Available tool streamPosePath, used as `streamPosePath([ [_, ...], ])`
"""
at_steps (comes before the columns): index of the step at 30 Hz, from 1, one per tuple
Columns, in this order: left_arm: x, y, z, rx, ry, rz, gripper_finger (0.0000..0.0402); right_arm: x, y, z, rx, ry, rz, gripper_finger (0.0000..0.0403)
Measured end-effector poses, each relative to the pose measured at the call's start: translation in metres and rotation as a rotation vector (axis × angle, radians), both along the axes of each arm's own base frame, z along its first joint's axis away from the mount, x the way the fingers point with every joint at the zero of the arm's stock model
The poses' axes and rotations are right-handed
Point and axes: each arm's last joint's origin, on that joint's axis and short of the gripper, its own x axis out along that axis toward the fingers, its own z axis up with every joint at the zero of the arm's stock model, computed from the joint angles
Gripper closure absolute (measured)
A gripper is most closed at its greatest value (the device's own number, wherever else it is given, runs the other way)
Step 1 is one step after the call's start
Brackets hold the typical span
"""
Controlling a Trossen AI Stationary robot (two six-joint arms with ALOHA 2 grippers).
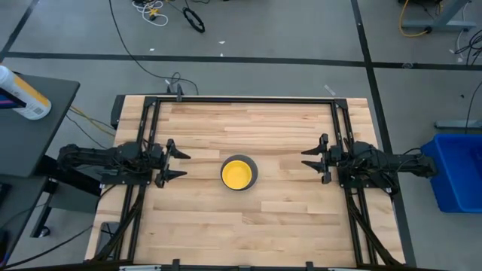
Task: Nest bowls inside each other
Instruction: Return to home position
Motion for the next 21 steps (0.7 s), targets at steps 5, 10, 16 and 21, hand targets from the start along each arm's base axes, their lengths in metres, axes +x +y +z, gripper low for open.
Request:
streamPosePath([
  [5,0.0000,0.0000,-0.0001,0.000,0.000,0.000,0.0095,0.0000,0.0000,0.0000,0.001,0.000,0.000,0.0234],
  [10,0.0000,0.0000,-0.0003,-0.008,0.001,0.000,0.0095,0.0000,0.0000,0.0000,0.002,0.000,0.000,0.0231],
  [16,0.0000,0.0000,-0.0003,0.038,-0.002,0.000,0.0095,0.0000,0.0000,0.0000,0.002,0.000,0.000,0.0233],
  [21,0.0000,0.0000,-0.0003,0.107,-0.007,0.001,0.0095,0.0000,0.0000,0.0000,0.002,0.000,0.000,0.0231],
])
